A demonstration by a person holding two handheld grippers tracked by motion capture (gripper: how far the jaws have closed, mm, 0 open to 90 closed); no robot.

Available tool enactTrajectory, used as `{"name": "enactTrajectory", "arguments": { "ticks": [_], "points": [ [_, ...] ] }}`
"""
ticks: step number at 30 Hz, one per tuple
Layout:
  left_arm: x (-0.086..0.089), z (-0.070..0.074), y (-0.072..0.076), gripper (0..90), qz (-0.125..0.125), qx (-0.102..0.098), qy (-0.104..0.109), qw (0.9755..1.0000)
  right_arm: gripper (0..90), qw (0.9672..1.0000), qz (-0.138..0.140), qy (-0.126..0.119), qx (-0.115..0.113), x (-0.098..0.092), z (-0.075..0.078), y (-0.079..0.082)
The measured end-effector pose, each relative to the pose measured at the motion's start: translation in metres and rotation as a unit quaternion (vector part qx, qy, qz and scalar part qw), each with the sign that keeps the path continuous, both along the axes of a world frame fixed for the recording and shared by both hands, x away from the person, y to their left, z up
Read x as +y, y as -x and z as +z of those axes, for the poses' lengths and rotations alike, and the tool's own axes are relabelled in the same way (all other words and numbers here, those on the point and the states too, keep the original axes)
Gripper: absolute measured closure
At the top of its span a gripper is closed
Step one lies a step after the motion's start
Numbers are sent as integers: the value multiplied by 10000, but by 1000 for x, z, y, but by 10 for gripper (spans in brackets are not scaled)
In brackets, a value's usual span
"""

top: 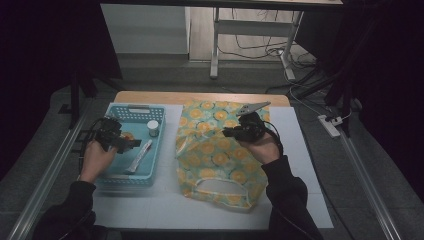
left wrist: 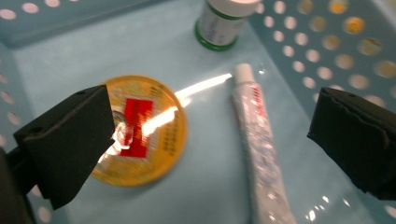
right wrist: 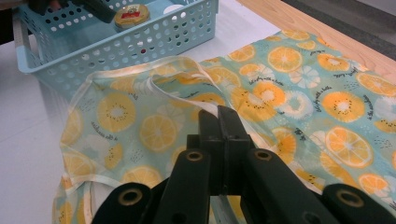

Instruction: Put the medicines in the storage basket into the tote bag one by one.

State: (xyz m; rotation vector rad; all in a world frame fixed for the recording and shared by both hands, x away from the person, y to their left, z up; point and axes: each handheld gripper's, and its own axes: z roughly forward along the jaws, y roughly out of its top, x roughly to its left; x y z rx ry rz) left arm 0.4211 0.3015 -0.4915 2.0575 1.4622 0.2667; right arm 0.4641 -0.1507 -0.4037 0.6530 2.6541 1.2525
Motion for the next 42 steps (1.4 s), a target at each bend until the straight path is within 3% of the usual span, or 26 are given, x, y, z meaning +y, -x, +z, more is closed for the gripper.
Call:
{"name": "enactTrajectory", "arguments": {
  "ticks": [11,13,20,25,32,35,42],
  "points": [
    [9,-11,-25,9,250,297,-68,9992,900,10000,-11,-11,-2,-2,0,-1],
    [8,-12,-29,11,248,308,-241,9989,900,10000,-5,-3,10,-2,0,-1],
    [6,-15,-40,6,172,286,-538,9980,900,10000,-4,-6,1,-2,0,0],
    [2,-20,-45,4,41,381,-527,9979,900,10000,-14,-11,-1,-3,0,-1],
    [1,-25,-48,15,73,732,-610,9954,900,10000,-9,-14,-2,-4,0,0],
    [0,-26,-48,28,67,957,-684,9930,900,10000,-14,-14,-2,-4,0,0],
    [-1,-26,-44,33,53,1269,-661,9897,900,10000,-4,-6,0,-3,0,0]
  ]
}}
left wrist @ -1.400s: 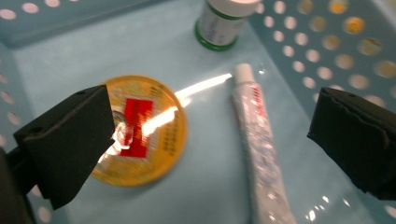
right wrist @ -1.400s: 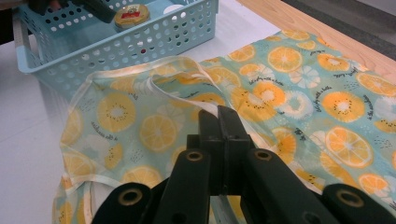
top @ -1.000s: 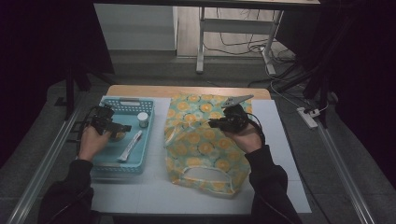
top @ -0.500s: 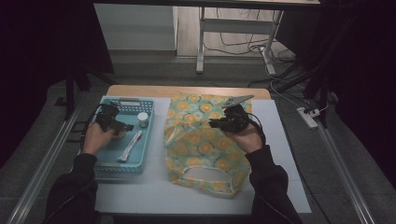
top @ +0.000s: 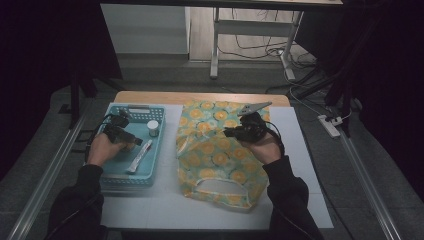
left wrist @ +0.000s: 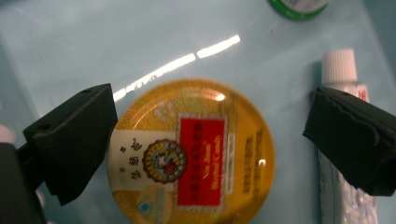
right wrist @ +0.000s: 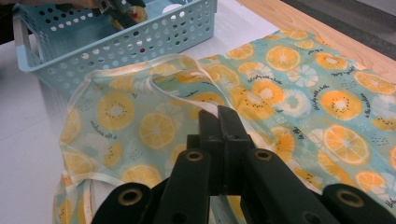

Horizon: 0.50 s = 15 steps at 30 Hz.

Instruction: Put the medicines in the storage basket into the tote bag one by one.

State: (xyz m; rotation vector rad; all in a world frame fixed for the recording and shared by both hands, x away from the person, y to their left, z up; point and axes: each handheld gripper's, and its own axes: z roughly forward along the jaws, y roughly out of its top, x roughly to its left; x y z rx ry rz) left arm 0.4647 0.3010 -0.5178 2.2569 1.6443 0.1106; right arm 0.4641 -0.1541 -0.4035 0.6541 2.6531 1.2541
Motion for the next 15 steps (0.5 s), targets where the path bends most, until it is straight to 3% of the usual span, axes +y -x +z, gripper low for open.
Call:
{"name": "enactTrajectory", "arguments": {
  "ticks": [5,8,10,15],
  "points": [
    [-2,-2,5,38,-1,227,-71,9997,900,10000,1,2,0,0,0,1],
    [-3,-3,7,96,-19,326,-233,9992,900,10000,-3,3,3,0,0,0],
    [-3,-2,9,188,-30,284,-355,9990,900,10000,-1,-1,-3,0,0,0],
    [-3,-1,10,201,47,331,-348,9988,900,10000,-14,-4,14,0,-1,0]
  ]
}}
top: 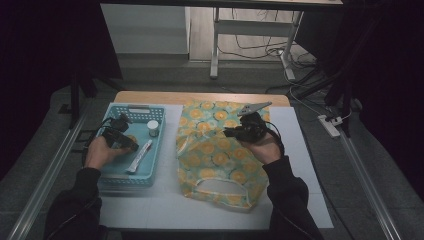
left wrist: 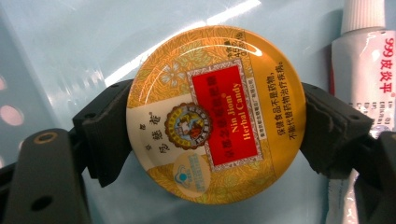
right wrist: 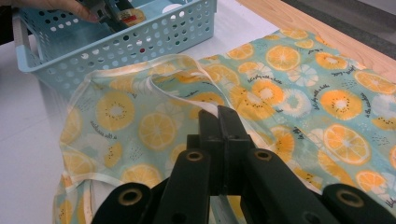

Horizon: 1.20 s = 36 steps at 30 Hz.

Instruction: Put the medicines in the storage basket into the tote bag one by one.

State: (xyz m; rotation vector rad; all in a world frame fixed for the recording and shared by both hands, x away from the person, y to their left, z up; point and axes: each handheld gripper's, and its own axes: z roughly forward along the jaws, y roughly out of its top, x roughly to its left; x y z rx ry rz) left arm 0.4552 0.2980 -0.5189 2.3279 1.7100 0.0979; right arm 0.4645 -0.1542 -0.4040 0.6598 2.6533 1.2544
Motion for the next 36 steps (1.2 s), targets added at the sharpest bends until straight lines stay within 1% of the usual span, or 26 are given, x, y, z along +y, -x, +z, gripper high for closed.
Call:
{"name": "enactTrajectory", "arguments": {
  "ticks": [4,9,12,16,18,20,26,28,29,36],
  "points": [
    [2,1,1,203,77,-27,106,9999,900,10000,-6,-13,0,-1,0,0],
    [4,9,4,204,25,-208,237,9995,900,10000,-23,-36,-10,-1,0,-1],
    [3,16,7,204,-12,-378,433,9983,900,10000,-28,-46,-5,-1,0,-1],
    [0,23,11,204,-134,-551,542,9969,900,10000,-34,-59,9,-1,0,-1],
    [-3,25,14,204,-163,-637,647,9957,900,10000,-40,-63,17,-1,0,-1],
    [-5,29,17,204,-263,-713,638,9951,900,10000,-37,-65,14,-1,0,-1],
    [-12,39,26,204,-433,-964,810,9911,900,10000,-31,-88,-23,-1,0,-1],
    [-14,42,29,204,-473,-1034,800,9903,900,10000,-28,-88,-29,-1,0,0],
    [-15,44,31,204,-510,-1056,829,9896,900,10000,-23,-83,-33,-2,1,0],
    [-25,54,43,204,-689,-1348,1014,9833,900,9999,-9,-90,-58,-1,1,0]
  ]
}}
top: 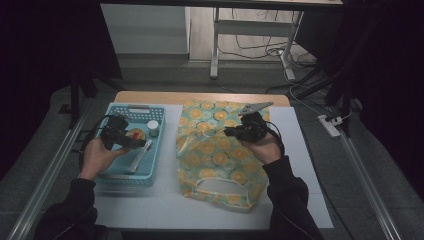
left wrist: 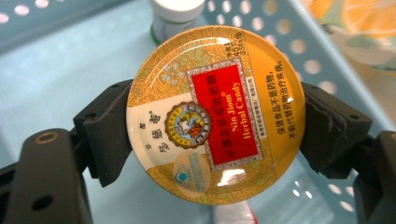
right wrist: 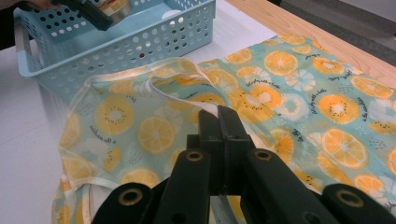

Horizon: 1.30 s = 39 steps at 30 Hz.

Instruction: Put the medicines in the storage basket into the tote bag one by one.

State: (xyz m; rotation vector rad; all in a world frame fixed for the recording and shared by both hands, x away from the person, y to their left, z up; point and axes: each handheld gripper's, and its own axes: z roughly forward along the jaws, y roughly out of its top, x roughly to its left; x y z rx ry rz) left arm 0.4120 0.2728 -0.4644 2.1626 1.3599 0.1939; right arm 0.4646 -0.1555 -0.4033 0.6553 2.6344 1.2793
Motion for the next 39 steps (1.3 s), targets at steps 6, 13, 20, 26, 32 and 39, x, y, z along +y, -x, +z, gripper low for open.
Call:
{"name": "enactTrajectory", "arguments": {
  "ticks": [6,13,20,26,32,39],
  "points": [
    [-13,10,11,204,-232,-187,64,9995,900,10000,-41,-40,12,-1,0,0],
    [-27,20,21,204,-465,-319,229,9981,900,10000,-32,-47,-6,0,0,0],
    [-45,24,28,204,-689,-360,312,9965,900,10000,-27,-55,-34,0,1,1],
    [-63,29,33,204,-933,-447,337,9941,900,10000,-2,-34,-36,0,1,1],
    [-79,31,39,204,-1132,-484,419,9915,900,10000,-9,-41,-46,0,1,1],
    [-99,34,46,204,-1413,-502,487,9875,900,10000,-24,-52,-30,1,-1,0]
  ]
}}
